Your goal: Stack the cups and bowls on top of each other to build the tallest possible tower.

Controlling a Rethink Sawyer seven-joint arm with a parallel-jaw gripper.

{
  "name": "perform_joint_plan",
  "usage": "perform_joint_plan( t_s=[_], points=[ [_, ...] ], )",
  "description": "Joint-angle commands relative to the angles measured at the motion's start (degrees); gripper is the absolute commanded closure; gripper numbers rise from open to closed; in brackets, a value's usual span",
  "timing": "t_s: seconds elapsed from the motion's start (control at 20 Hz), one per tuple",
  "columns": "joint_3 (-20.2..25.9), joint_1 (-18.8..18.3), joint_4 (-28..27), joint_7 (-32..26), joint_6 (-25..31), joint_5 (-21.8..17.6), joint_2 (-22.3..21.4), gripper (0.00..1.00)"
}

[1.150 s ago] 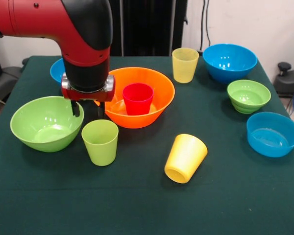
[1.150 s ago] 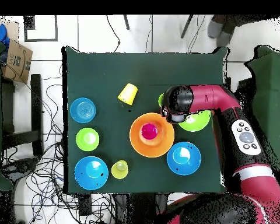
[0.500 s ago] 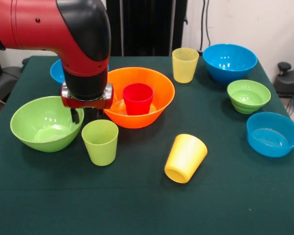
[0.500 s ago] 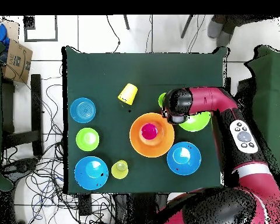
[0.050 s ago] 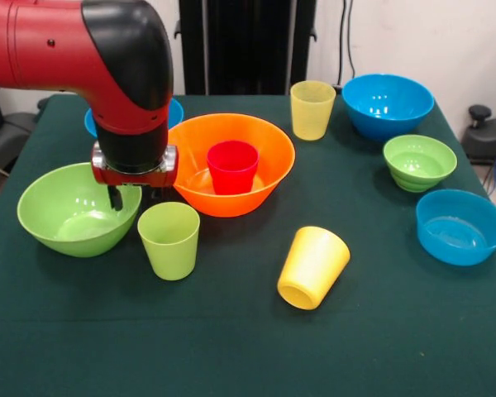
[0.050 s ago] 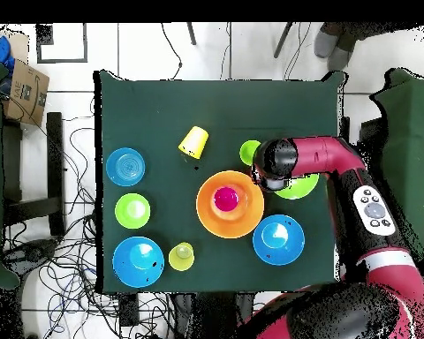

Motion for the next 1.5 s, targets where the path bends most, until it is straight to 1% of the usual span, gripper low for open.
perform_joint_plan(
  t_s=[0.05, 0.2, 0.25, 0.7, 0.8, 1.05, 1.5],
  points=[
    [1.94, -0.60, -0.46, -14.00, -6.23, -3.35, 1.74, 1.00],
    [1.99, -0.69, -0.14, -12.74, -6.42, -2.69, 1.74, 1.00],
    [2.39, -0.72, -0.04, -13.53, -6.69, -2.83, 1.78, 1.00],
    [2.16, -0.29, 0.44, -13.38, -6.13, -2.81, 0.93, 1.00],
    [1.92, 0.27, 0.17, -13.79, -4.95, -3.00, -0.03, 1.00],
    [1.54, 2.66, 0.01, -14.44, -0.40, -2.67, -4.29, 1.00],
    [0.23, 6.25, -1.45, -15.89, 5.47, -3.39, -8.34, 1.00]
  ],
)
